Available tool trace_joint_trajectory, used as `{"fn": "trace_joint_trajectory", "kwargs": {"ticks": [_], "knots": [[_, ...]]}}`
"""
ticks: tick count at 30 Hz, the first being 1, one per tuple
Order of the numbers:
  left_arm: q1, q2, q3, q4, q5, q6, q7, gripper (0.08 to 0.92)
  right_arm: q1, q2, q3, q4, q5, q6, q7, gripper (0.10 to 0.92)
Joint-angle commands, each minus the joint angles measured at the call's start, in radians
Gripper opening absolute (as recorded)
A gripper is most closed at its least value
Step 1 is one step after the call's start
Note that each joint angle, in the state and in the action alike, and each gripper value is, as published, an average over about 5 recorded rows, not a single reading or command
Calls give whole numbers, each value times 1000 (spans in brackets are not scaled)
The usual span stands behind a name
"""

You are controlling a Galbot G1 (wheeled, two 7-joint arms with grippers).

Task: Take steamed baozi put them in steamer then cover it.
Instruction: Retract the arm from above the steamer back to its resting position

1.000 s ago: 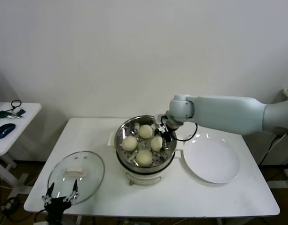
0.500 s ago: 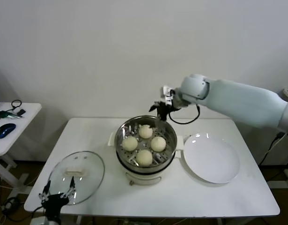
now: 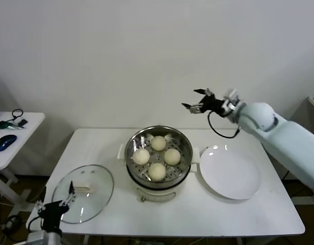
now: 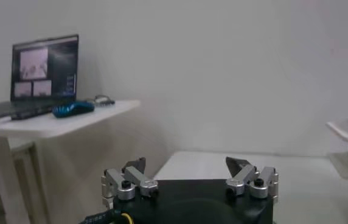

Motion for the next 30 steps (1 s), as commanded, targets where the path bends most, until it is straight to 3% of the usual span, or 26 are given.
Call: {"fn": "trace_joint_trajectory", "kwargs": {"ticks": [1, 7, 17, 24, 30], "knots": [[-22, 11, 3, 46, 133, -114, -45, 823, -1003, 39, 907, 138, -176, 261, 133, 823], [-19, 15, 6, 96, 204, -210, -86, 823, -1250, 249, 1061, 143, -209, 415, 86, 823], [11, 16, -14, 111, 423, -374, -150, 823, -1385, 456, 983, 112, -281, 660, 34, 823], [47, 51, -113, 186, 1192, -538, -312, 823, -1398, 512, 934, 91, -326, 693, 41, 823], [58, 59, -101, 317, 1558, -459, -386, 823, -1377, 534, 903, 64, -340, 695, 58, 823]]}}
